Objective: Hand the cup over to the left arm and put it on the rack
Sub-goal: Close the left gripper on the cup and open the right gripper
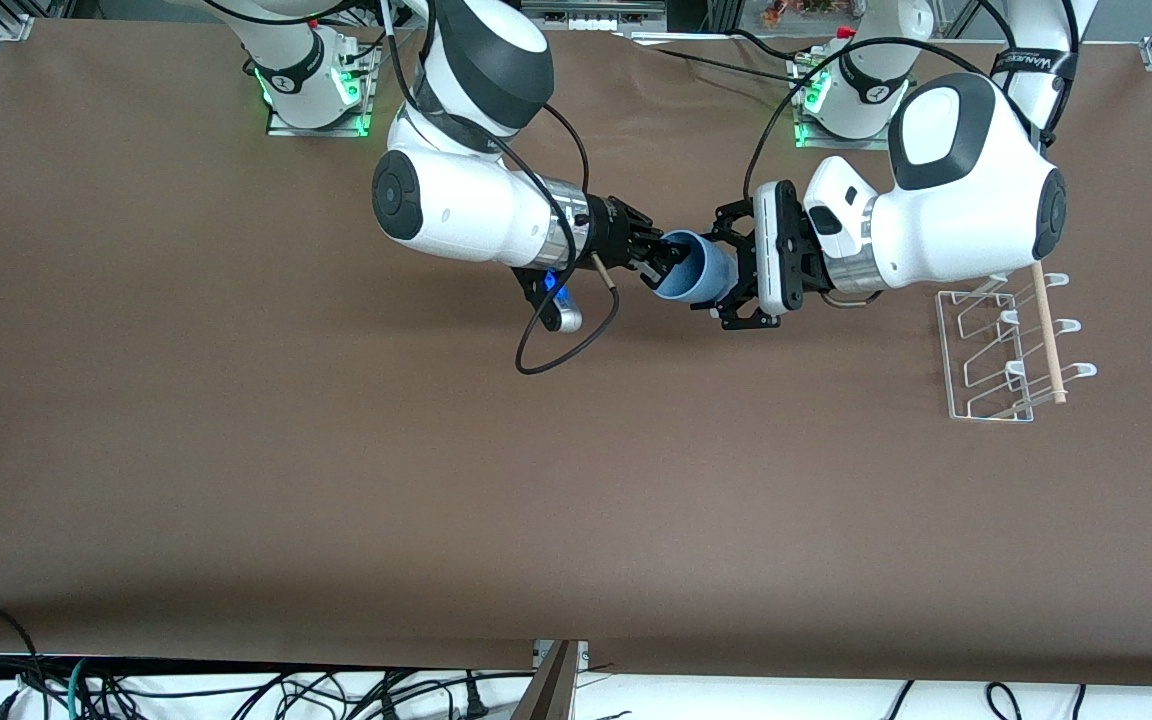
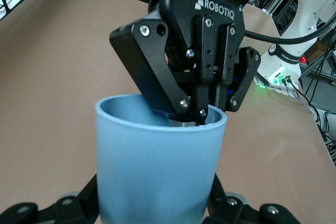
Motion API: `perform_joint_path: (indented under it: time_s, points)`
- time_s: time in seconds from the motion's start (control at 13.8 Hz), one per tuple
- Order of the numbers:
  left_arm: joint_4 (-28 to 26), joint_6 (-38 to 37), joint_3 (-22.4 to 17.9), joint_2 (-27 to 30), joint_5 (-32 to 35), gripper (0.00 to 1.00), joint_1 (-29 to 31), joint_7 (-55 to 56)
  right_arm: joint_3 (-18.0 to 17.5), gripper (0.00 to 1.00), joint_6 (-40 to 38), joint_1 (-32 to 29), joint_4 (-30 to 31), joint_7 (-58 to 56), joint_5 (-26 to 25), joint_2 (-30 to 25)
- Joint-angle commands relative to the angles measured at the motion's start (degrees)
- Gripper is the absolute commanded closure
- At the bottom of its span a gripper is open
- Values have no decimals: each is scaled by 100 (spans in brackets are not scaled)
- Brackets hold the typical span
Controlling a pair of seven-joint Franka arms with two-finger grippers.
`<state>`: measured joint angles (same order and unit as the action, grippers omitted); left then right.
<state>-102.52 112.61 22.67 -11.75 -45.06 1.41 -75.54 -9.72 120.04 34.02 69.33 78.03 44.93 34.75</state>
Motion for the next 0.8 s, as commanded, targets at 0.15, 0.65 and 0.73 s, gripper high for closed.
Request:
perform_joint_path:
  time_s: [0.15, 0.65, 0.73]
  points:
    - [-102, -248, 62, 199, 102, 100, 123, -119, 31, 5, -51, -54, -227, -605, -106, 32]
    - [152, -1371, 44, 410, 1486, 100, 650, 599, 49, 1, -1201, -896, -236, -788, -1080, -478]
    - [258, -1609, 53, 410, 2039, 100, 650, 1037, 66, 1, -1455, -1098, -227, -1033, -1248, -670]
